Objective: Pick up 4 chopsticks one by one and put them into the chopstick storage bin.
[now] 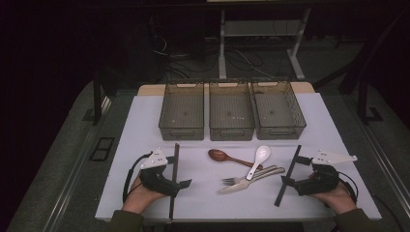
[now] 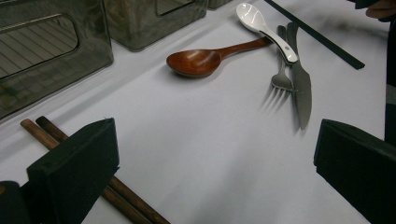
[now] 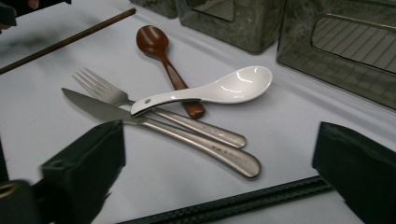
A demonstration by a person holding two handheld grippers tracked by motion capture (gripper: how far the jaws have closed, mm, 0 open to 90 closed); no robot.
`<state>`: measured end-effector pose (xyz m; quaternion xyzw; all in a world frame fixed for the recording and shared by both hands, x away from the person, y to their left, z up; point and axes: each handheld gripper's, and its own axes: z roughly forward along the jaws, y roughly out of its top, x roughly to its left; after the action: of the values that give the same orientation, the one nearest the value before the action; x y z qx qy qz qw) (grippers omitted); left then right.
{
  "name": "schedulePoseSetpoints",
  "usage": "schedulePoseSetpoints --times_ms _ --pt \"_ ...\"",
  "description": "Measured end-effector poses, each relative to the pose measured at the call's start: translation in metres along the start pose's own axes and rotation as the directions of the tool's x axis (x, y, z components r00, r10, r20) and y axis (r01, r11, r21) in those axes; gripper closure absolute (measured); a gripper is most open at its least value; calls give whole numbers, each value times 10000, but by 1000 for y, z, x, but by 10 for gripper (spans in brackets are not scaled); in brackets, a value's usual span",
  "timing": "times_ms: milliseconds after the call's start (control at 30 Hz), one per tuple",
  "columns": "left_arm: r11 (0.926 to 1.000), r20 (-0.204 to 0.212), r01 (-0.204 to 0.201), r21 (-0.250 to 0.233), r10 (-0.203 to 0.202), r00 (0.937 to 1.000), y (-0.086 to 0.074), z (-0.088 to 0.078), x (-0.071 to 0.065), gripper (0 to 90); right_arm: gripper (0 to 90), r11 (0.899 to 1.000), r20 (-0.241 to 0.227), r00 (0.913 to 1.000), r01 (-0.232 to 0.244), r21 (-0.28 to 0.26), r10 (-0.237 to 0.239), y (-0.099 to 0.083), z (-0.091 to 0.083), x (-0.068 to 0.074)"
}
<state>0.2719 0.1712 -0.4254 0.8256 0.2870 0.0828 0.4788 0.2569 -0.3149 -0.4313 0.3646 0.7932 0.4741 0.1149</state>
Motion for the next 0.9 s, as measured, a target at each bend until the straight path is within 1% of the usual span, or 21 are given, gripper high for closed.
schedulePoseSetpoints --times_ms 100,133,167,200,233,300,367,400,433,467,500,533,600,633,667,700,733,767,800,833,900 --pt "10000 -4 -26 34 26 10000 0 1 0 0 51 10000 -67 10000 -9 51 10 0 -1 0" --pt "10000 -10 20 23 -20 10000 0 1 0 0 73 10000 -171 9999 23 89 -21 1 -2 -1" --pt "10000 -5 70 1 -70 10000 -1 1 -1 0 73 10000 -171 9999 23 89 -21 1 -2 -1" --pt "10000 -10 86 3 -86 10000 -1 1 0 0 133 9998 -290 9996 -17 207 23 0 -4 -2" --pt "9999 -16 101 35 -101 9999 0 1 0 0 133 9998 -290 9996 -17 207 23 0 -4 -2" --pt "10000 -16 52 34 -52 10000 0 1 -1 0 163 9995 -371 9993 -31 312 42 -1 -6 -2" --pt "10000 -13 20 66 -20 10000 0 1 -1 0 224 9983 -573 9983 -36 587 69 -3 -8 -3" --pt "9999 -16 18 101 -18 10000 -1 0 -2 0 281 9973 -656 9978 56 733 -7 -5 -10 -2" --pt "10000 -37 32 87 -31 10000 -1 0 -2 0 281 9973 -656 9978 56 733 -7 -5 -10 -2" --pt "9999 -56 8 102 -8 10000 -1 -1 -2 0 321 9969 -710 9974 148 778 -93 -5 -11 -1" --pt "10000 -52 24 55 -24 10000 -2 -1 -2 0 385 9950 -762 9968 315 947 -243 -6 -13 1" --pt "10000 -55 54 43 -54 10000 -2 -1 -2 0 385 9950 -762 9968 315 947 -243 -6 -13 1" --pt "10000 -80 28 13 -28 10000 -2 -2 -1 0 451 9930 -847 9957 479 1078 -388 -7 -13 3" --pt "10000 -91 19 -10 -19 10000 -2 -3 -1 0 477 9911 -876 9952 543 1218 -438 -7 -13 4" --pt "10000 -87 34 -12 -34 10000 -2 -3 0 0 528 9884 -958 9944 575 1405 -443 -8 -12 5" --pt "10000 -71 45 -14 -45 10000 -2 -3 0 0 528 9884 -958 9944 575 1405 -443 -8 -12 5" --pt "10000 -65 46 -43 -46 10000 -2 -3 -1 0 576 9864 -1022 9934 663 1501 -512 -9 -12 7" --pt "10000 -65 46 -43 -46 10000 -2 -3 -1 0 576 9864 -1022 9934 663 1501 -512 -9 -12 7" --pt "10000 -59 29 -32 -29 10000 -2 -2 -1 0 622 9841 -1111 9918 801 1587 -628 -12 -12 8" --pt "10000 -54 42 -40 -42 10000 -2 -2 -2 0 622 9841 -1111 9918 801 1587 -628 -12 -12 8" --pt "10000 -35 63 -25 -63 10000 -2 -1 -2 0 667 9806 -1198 9907 859 1764 -653 -14 -13 8"
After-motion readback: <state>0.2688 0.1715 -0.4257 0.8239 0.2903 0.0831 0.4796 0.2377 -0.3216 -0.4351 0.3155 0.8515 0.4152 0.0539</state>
